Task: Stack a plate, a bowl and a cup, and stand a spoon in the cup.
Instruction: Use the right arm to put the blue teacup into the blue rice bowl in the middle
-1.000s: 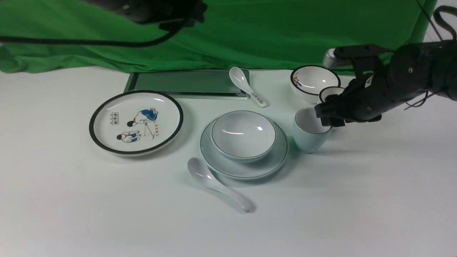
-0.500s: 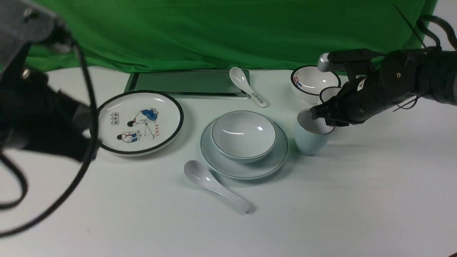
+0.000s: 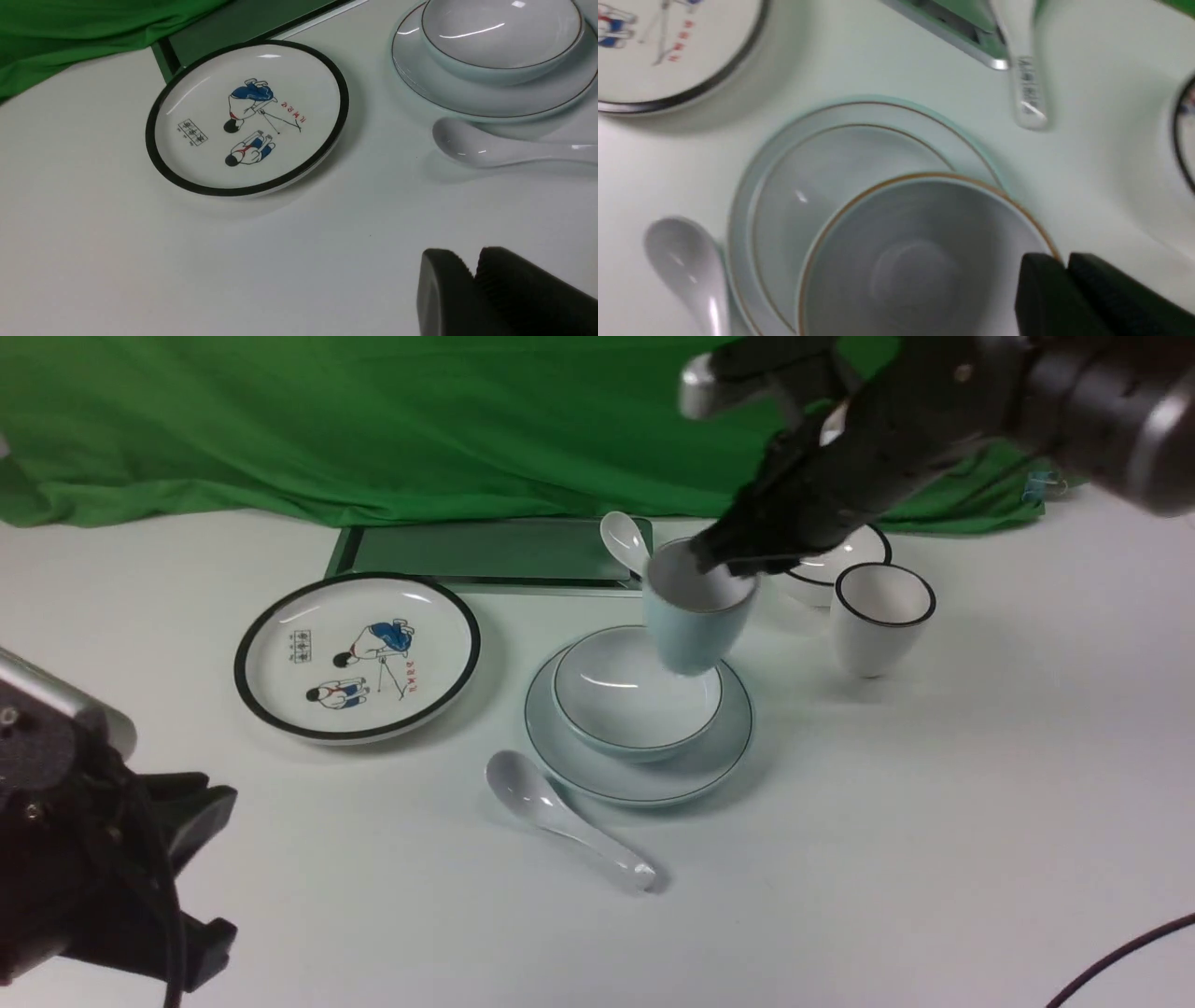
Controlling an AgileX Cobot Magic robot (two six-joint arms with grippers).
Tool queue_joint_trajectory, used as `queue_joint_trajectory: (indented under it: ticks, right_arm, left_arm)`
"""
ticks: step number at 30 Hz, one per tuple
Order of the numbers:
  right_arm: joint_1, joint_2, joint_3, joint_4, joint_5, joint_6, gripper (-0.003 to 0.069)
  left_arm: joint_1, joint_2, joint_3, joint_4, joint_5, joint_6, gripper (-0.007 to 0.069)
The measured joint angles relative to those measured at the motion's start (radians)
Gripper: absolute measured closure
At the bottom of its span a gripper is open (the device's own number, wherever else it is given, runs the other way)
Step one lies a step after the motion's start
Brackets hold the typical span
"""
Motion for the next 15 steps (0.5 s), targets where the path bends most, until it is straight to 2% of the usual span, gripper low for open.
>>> queue_joint_trajectory:
  ticks: [2,7,14,15]
  right_arm:
    - [0.042,0.085,-0.045,-0.017,0.0,0.001,0.0594]
    - [0.055,0.179,-0.084,-0.062,0.007,0.031,0.0576]
    - [0.054,0.187,-0.1,-0.084,0.011,0.048,0.0451]
    - [0.054,0.186,-0.105,-0.085,0.028,0.05,0.0405]
  left_arm:
    - [0.0,-0.002,0.0,-0.007,-0.001,-0.005,0.0584]
    - [0.0,-0.002,0.0,-0.018,0.004,-0.012,0.0583]
    - [0.0,-0.002,0.0,-0.025,0.005,-0.016,0.0583]
    - [0.0,-0.002,0.0,-0.025,0.0,-0.017,0.0583]
